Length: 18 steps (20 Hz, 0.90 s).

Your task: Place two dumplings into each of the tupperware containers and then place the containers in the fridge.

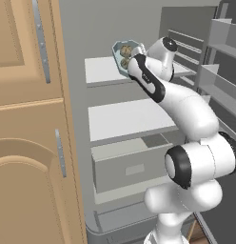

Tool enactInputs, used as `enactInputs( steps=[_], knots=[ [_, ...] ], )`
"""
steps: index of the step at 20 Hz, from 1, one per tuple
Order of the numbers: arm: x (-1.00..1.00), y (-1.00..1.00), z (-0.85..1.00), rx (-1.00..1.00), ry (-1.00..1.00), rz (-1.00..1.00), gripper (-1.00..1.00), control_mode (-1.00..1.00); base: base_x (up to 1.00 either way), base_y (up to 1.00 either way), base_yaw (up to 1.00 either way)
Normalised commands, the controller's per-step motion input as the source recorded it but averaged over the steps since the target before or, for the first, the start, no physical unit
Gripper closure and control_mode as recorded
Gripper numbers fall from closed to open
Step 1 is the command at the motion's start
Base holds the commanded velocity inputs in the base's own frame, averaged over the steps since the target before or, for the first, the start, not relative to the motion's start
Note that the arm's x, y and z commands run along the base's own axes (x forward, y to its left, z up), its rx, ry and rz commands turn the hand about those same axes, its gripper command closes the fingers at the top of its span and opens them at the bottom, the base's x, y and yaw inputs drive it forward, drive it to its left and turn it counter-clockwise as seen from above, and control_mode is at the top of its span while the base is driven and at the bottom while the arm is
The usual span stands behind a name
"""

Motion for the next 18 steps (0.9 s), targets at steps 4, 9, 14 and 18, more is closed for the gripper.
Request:
enactInputs(
  steps=[4, 9, 14, 18],
  knots=[
    [0.41, 0.10, -0.17, 0.00, 0.00, 0.00, 1.00, -1.00, 0.00, 0.00, 0.00],
    [0.35, 0.00, -0.10, 0.00, 0.01, 0.03, 1.00, -1.00, 0.00, 0.00, 0.00],
    [0.31, 0.00, -0.01, 0.00, 0.01, 0.02, 1.00, -1.00, 0.00, 0.00, 0.00],
    [0.09, 0.03, -0.01, 0.00, 0.03, 0.00, 1.00, -1.00, 0.00, 0.00, 0.00]
  ],
)
